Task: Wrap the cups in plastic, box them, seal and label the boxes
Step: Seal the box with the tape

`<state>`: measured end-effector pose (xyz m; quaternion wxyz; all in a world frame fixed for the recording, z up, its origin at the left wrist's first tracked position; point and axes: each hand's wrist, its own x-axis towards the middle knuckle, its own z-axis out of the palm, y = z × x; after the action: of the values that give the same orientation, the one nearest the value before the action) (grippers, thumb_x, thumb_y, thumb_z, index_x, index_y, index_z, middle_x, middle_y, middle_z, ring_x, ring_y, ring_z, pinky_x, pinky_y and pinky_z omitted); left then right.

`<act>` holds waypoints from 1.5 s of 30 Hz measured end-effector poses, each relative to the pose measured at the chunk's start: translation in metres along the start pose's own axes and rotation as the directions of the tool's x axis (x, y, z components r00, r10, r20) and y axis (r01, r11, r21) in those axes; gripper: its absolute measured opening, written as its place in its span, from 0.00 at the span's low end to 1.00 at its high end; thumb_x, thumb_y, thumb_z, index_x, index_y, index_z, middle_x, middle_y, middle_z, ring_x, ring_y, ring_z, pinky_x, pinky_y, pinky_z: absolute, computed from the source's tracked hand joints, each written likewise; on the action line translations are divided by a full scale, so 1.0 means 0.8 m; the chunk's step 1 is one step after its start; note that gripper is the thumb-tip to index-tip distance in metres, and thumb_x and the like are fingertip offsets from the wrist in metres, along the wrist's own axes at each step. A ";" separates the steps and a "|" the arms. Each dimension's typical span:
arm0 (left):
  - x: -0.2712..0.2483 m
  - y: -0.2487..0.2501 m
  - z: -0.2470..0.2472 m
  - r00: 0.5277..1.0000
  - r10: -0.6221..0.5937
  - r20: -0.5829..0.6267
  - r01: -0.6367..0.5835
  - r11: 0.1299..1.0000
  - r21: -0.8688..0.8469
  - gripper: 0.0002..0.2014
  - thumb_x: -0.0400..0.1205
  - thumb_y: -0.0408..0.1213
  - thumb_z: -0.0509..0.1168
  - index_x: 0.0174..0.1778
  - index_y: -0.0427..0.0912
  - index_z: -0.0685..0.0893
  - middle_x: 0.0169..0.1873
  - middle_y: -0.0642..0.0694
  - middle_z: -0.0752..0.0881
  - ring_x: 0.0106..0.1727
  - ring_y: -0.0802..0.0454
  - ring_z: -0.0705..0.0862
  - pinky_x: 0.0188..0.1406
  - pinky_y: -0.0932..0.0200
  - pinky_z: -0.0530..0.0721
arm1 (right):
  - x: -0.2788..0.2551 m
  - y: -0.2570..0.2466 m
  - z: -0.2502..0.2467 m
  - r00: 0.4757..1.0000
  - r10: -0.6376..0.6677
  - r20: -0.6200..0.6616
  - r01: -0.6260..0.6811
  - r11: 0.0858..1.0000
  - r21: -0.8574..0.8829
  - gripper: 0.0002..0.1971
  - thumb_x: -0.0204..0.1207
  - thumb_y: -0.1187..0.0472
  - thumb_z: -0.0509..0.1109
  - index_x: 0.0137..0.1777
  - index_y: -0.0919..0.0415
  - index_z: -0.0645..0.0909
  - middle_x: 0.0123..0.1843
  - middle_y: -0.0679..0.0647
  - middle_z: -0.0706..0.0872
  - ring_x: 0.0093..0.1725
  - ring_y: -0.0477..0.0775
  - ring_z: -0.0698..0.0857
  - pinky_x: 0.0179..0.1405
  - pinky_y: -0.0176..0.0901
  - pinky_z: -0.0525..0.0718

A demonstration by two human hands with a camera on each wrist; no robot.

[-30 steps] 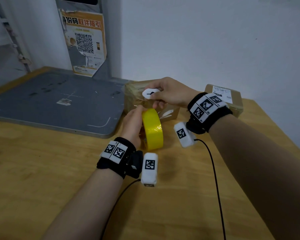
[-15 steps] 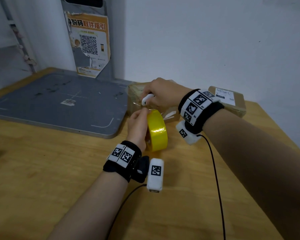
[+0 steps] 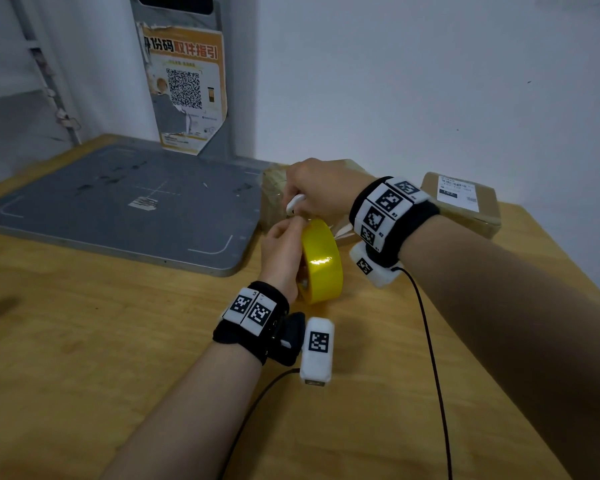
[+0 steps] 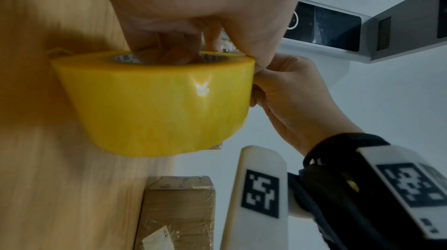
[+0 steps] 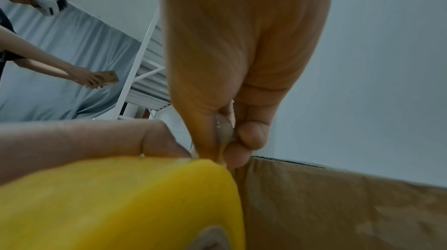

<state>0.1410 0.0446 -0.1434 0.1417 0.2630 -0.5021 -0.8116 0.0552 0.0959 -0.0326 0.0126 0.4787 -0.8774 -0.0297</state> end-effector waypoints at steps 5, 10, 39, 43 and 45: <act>0.002 -0.003 0.000 1.000 0.016 -0.003 -0.016 1.000 -0.014 0.07 0.82 0.47 0.71 0.55 0.55 0.85 0.52 0.44 0.90 0.49 0.49 0.87 0.47 0.51 0.84 | 0.002 0.010 0.001 0.999 0.049 0.007 -0.049 0.999 -0.023 0.11 0.77 0.63 0.73 0.35 0.49 0.82 0.37 0.47 0.82 0.39 0.53 0.83 0.32 0.39 0.72; 0.001 -0.003 0.001 0.999 0.030 -0.015 -0.030 0.999 -0.011 0.13 0.82 0.46 0.70 0.62 0.50 0.85 0.47 0.48 0.86 0.45 0.51 0.85 0.39 0.55 0.81 | -0.015 0.045 -0.004 0.990 0.133 -0.037 -0.132 0.991 0.025 0.15 0.79 0.68 0.70 0.33 0.52 0.80 0.40 0.47 0.80 0.42 0.53 0.80 0.36 0.41 0.72; -0.126 -0.029 0.008 0.922 0.171 0.346 -0.292 0.895 0.337 0.09 0.86 0.40 0.66 0.59 0.57 0.86 0.56 0.46 0.89 0.47 0.49 0.87 0.33 0.56 0.83 | -0.212 0.039 0.096 0.888 0.448 -0.102 -0.109 0.420 0.901 0.09 0.78 0.50 0.81 0.50 0.53 0.95 0.51 0.49 0.94 0.51 0.49 0.92 0.44 0.51 0.91; -0.126 -0.028 0.010 0.927 0.152 0.343 -0.273 0.901 0.337 0.22 0.82 0.46 0.68 0.71 0.72 0.79 0.67 0.53 0.85 0.60 0.50 0.87 0.50 0.49 0.88 | -0.206 0.036 0.107 0.843 0.486 -0.231 -0.004 0.436 0.900 0.06 0.78 0.56 0.81 0.48 0.59 0.94 0.50 0.50 0.93 0.43 0.41 0.88 0.38 0.38 0.85; -0.126 -0.024 0.011 0.937 0.092 0.336 -0.214 0.913 0.348 0.16 0.84 0.52 0.67 0.68 0.70 0.82 0.66 0.47 0.87 0.60 0.48 0.88 0.54 0.47 0.87 | -0.205 0.037 0.107 0.833 0.467 -0.297 0.033 0.494 0.869 0.03 0.77 0.59 0.82 0.46 0.57 0.93 0.54 0.46 0.89 0.44 0.38 0.86 0.39 0.29 0.81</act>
<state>0.2191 0.1094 -0.1285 0.0708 0.1131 -0.6845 -0.7167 0.1150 0.2532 -0.1155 0.0075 0.2934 -0.7981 0.5262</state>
